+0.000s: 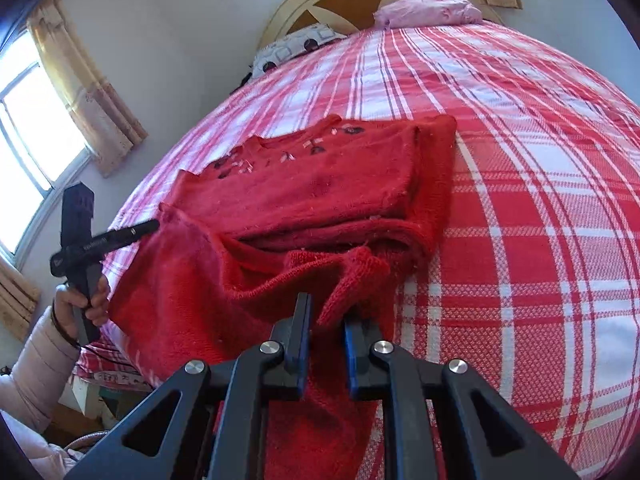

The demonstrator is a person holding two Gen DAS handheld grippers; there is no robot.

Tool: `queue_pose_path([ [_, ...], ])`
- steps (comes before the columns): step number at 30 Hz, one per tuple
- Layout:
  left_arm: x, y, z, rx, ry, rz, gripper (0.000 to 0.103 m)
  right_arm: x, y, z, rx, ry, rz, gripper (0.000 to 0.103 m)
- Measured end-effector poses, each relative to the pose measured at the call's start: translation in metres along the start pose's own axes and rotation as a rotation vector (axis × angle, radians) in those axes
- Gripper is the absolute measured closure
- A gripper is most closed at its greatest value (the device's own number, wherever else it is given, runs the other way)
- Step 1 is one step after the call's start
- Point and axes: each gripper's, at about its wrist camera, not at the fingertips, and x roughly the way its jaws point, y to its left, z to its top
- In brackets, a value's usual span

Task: Fold small clothes

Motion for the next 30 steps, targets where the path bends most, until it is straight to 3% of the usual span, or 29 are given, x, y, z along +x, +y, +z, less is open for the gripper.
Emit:
queue_pose_path([
  [1,-0.001,0.001,0.0,-0.004,-0.01,-0.012,0.062,0.002,-0.003,-0.001,0.015,-0.001,0.008,0.088],
  [2,-0.002,0.001,-0.001,-0.002,-0.014,-0.007,0.081,0.003,-0.004,-0.002,0.025,-0.006,0.017,0.088],
  [4,-0.006,0.004,-0.003,-0.019,-0.019,0.0,0.089,0.002,-0.006,-0.003,0.034,-0.016,0.021,0.089],
  [7,-0.019,0.005,-0.006,-0.042,-0.052,-0.047,0.097,-0.004,-0.001,-0.003,0.022,-0.03,0.006,0.093],
  [14,-0.051,-0.024,-0.014,0.055,-0.14,-0.039,0.097,-0.045,0.028,0.011,-0.079,-0.126,0.003,0.093],
  [18,-0.054,-0.026,-0.009,0.056,-0.157,-0.027,0.097,-0.059,0.037,0.025,-0.101,-0.175,0.001,0.094],
  [22,-0.056,-0.022,-0.002,0.015,-0.163,-0.067,0.097,-0.066,0.037,0.035,-0.099,-0.211,-0.006,0.097],
  [25,-0.051,-0.027,-0.001,0.06,-0.13,-0.027,0.097,-0.062,0.035,0.038,-0.1,-0.179,-0.012,0.097],
  [30,-0.028,-0.025,-0.01,0.079,-0.037,-0.035,0.097,-0.048,0.017,0.031,-0.039,-0.123,0.025,0.097],
])
